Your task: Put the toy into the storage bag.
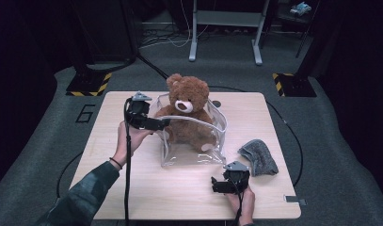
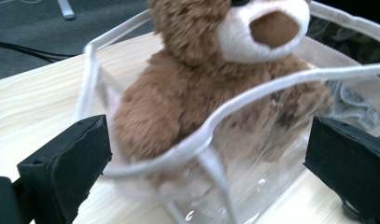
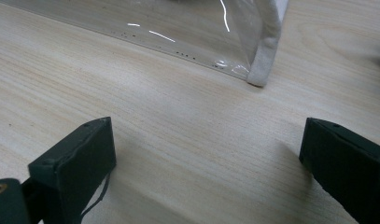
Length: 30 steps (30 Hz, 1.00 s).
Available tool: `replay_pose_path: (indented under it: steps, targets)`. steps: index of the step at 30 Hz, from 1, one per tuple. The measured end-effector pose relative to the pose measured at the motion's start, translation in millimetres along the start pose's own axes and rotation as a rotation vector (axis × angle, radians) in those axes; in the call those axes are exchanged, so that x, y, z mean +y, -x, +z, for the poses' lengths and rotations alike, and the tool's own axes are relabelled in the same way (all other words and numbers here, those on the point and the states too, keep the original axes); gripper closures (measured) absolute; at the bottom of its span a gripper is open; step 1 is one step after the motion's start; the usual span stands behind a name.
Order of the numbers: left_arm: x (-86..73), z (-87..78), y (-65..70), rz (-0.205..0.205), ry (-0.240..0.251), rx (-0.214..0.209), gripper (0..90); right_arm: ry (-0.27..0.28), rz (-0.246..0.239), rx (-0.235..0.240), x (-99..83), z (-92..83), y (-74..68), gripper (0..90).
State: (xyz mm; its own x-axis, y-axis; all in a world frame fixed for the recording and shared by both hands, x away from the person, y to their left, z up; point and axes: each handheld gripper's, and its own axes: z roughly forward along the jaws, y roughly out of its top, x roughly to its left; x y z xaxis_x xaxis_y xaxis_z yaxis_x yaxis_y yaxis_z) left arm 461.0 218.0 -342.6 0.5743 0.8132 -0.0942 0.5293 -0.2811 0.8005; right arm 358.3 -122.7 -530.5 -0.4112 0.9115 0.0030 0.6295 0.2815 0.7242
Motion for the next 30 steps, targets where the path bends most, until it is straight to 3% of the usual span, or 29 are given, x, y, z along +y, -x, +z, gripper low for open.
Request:
replay_pose_path:
  steps: [9,14,24,30]
  targets:
    - [-50.3,-27.4,-22.4,-0.019,0.019,0.056,0.0,0.000,0.000,0.000,0.0,0.0,0.0,2.8]
    - [-85.0,-32.9,-34.6,-0.062,0.013,0.087,0.2,0.000,0.000,0.000,0.0,0.0,0.0,2.8]
    - [-157.5,-21.6,-42.3,-0.105,-0.050,0.109,0.3,0.000,0.001,0.000,0.0,0.0,0.0,2.8]
    - [-189.1,-12.7,-43.1,-0.106,-0.090,0.132,0.0,0.000,0.001,0.000,0.0,0.0,-0.1,2.8]
